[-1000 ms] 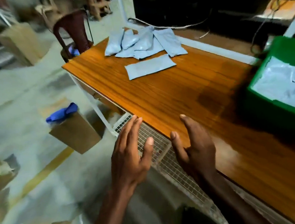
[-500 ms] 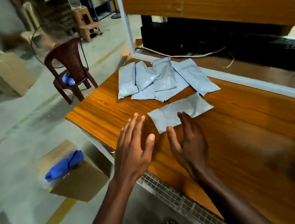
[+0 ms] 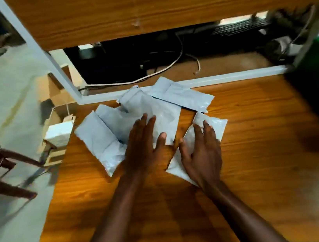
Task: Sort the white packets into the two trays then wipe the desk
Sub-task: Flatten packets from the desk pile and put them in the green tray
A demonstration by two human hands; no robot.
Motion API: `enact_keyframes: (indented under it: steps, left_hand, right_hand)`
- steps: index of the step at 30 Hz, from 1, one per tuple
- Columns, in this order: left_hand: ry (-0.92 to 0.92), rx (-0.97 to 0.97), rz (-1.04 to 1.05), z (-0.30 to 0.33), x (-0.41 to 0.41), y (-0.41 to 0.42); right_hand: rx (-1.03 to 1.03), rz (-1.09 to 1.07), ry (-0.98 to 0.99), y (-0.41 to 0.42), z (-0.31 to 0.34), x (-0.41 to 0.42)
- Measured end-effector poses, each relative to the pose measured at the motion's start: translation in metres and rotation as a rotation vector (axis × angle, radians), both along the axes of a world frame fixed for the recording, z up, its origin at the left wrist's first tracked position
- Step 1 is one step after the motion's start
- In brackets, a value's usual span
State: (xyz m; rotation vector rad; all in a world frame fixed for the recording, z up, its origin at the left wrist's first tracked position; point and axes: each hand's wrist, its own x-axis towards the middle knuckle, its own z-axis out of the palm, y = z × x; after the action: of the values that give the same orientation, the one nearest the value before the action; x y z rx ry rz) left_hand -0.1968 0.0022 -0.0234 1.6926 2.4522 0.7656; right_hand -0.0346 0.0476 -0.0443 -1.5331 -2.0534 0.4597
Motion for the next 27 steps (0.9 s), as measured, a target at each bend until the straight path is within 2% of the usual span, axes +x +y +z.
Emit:
enact_keyframes:
  steps: [8,14,18,24,27]
  left_hand:
    - [0.167,-0.172,-0.121,0.016,-0.066,0.077]
    - [0.108,-0.384,-0.055,0.011,-0.083,0.122]
    - [0.123,-0.472,-0.181,0.001,-0.089,0.126]
    - [0.211,-0.509,-0.568,0.003,-0.104,0.119]
    - [0.219,-0.472,-0.592,0.009,-0.102,0.113]
  right_hand:
    - [-0.140,-0.260,-0.196,0.005,-0.014,-0.039]
    - [-0.229,-0.274,-0.336,0.011,-0.025,-0.041]
    - [-0.209,-0.235,-0.364,0.016,-0.023,-0.036]
    - [-0.220,-0.052,-0.394,0.024,-0.023,-0.001]
    - [-0.237,0.037,-0.415,0.029,-0.017,0.013]
